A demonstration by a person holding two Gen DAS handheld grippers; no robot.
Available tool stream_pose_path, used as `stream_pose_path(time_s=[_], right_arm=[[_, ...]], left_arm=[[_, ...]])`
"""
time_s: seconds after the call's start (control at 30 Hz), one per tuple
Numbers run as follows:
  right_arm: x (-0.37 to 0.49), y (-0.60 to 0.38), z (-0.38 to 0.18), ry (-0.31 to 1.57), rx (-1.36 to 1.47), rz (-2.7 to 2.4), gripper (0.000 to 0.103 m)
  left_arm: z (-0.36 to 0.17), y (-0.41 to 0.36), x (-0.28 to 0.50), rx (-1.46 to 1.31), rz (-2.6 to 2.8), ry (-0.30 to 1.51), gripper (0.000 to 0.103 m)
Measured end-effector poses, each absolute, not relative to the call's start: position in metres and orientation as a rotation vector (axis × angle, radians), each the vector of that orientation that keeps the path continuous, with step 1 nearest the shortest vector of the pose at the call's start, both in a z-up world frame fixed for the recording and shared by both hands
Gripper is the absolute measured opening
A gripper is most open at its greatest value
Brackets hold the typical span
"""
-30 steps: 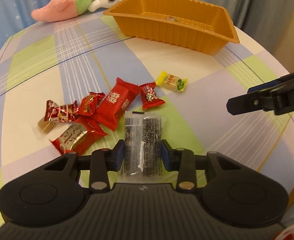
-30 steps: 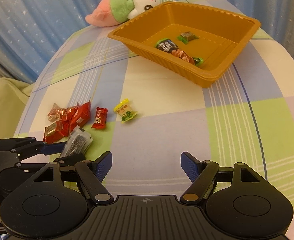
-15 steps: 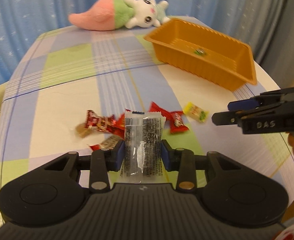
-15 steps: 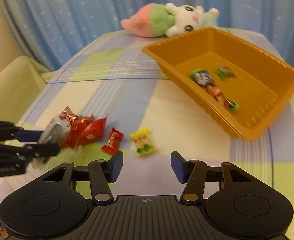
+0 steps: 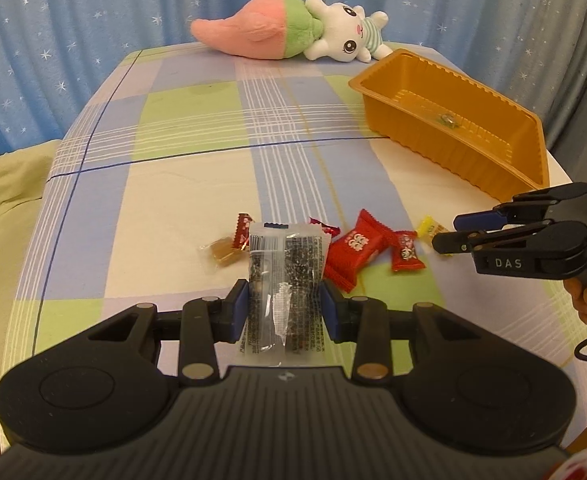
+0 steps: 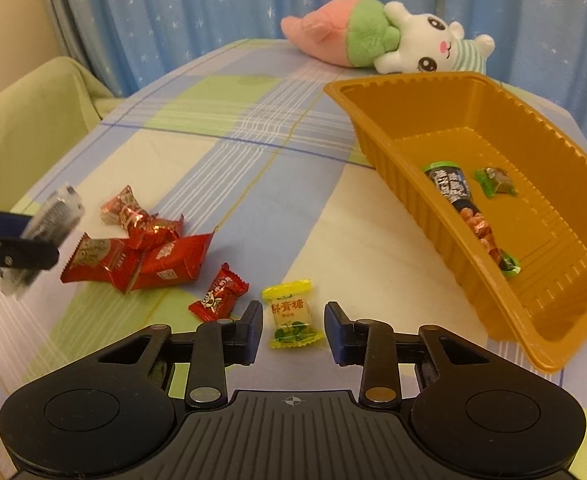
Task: Organize snacks
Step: 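Grasp the clear packet of dark snacks with the left tool while the right grasps the yellow candy, then release the clear packet into the tray with the left tool while the right releases the candy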
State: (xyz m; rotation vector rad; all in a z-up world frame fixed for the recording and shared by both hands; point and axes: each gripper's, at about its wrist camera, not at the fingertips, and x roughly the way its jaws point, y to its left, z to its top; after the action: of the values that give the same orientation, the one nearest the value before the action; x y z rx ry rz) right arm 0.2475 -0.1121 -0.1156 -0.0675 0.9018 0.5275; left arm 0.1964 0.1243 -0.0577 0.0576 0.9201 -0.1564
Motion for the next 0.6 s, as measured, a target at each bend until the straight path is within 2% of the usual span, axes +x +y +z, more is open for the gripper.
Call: stream_pose_path(time_s=[0.13, 0.23, 0.37, 0.6], right_arm=[[0.251, -0.109, -0.120, 0.911, -0.077, 0.518, 0.034], [0.251, -0.105, -0.121, 0.916, -0.085, 0.515, 0.025], [0.249, -0.103, -0.120, 0.912, -0.090, 0.503, 0.021], [0.239, -0.106, -0.105, 0.898, 0.006, 0.467, 0.020]], left_arm=[[-0.057, 0.128, 0.200, 0.059, -0.161, 0.918, 0.035], [-0.056, 0.131, 0.203, 0.059, -0.166, 0.918, 0.035], [-0.055, 0.136, 0.208, 0.063, -0.177, 0.911, 0.035], [-0.049, 0.141, 0.218, 0.072, -0.213, 0.892, 0.035]])
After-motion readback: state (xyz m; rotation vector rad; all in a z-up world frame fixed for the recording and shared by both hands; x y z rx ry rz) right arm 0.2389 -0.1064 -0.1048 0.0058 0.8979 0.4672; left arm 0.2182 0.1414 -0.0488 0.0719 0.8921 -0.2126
